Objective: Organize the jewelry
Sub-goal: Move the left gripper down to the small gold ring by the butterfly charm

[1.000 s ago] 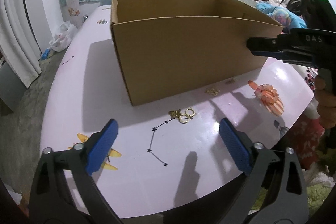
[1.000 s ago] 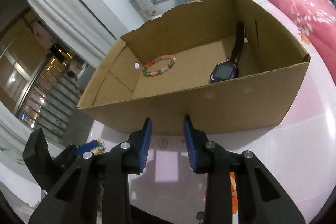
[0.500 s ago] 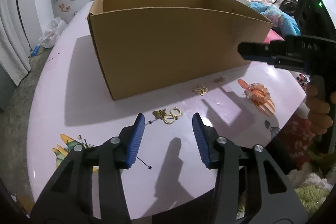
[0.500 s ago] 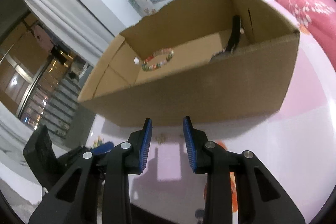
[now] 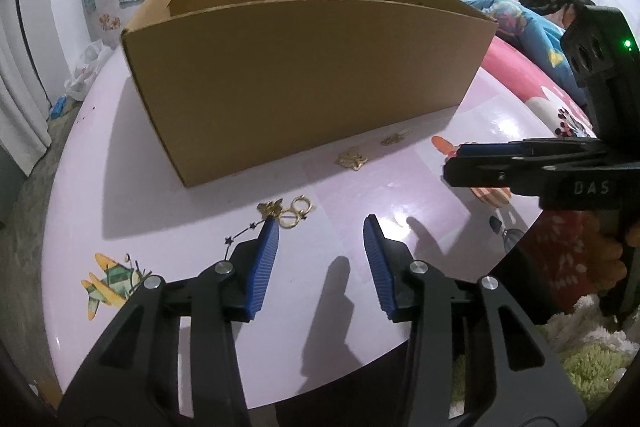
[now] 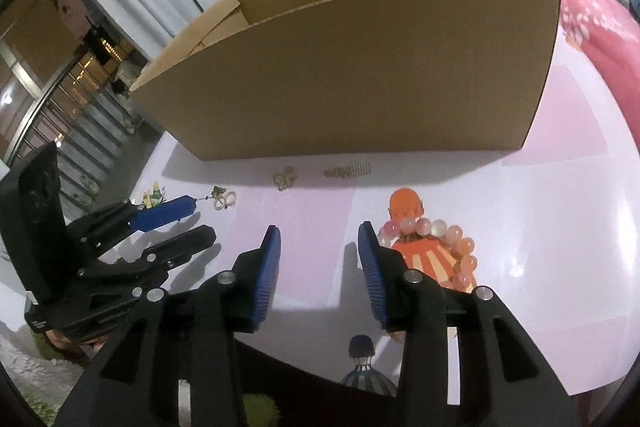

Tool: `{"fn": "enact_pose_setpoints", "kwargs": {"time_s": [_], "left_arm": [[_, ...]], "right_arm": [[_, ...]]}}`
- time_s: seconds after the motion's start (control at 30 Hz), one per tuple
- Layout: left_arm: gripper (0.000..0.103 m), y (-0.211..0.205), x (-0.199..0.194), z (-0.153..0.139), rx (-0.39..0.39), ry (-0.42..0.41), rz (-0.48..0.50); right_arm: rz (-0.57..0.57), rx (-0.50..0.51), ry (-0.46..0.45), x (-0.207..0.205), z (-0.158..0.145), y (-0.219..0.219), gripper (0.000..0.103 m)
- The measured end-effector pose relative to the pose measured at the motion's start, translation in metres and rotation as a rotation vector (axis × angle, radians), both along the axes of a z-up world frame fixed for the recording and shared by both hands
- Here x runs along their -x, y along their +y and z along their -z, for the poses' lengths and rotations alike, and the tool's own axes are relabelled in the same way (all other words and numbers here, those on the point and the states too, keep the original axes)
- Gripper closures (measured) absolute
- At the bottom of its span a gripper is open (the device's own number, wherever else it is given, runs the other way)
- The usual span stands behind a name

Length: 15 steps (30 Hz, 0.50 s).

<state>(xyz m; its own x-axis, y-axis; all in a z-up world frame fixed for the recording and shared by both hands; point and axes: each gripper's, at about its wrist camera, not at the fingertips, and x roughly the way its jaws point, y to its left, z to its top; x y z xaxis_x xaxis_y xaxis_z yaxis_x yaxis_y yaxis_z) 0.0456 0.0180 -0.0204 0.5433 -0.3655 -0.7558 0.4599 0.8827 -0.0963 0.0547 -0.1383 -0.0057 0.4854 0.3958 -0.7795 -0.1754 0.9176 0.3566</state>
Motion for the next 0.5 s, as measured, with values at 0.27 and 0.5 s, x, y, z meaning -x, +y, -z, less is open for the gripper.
{"fn": "enact_pose_setpoints", "kwargs": {"time_s": [0.27, 0.5], "left_arm": [[0.063, -0.005, 0.001, 0.002, -0.005, 0.000, 0.008], [0.066, -0.002, 0.000, 0.002, 0.006, -0.004, -0.004]], "right_arm": [[-0.013, 0.046, 0.020, -0.003, 0.010, -0.003, 0.063], [0.060, 0.060, 0.015, -0.004, 0.009, -0.024, 0.063]]}}
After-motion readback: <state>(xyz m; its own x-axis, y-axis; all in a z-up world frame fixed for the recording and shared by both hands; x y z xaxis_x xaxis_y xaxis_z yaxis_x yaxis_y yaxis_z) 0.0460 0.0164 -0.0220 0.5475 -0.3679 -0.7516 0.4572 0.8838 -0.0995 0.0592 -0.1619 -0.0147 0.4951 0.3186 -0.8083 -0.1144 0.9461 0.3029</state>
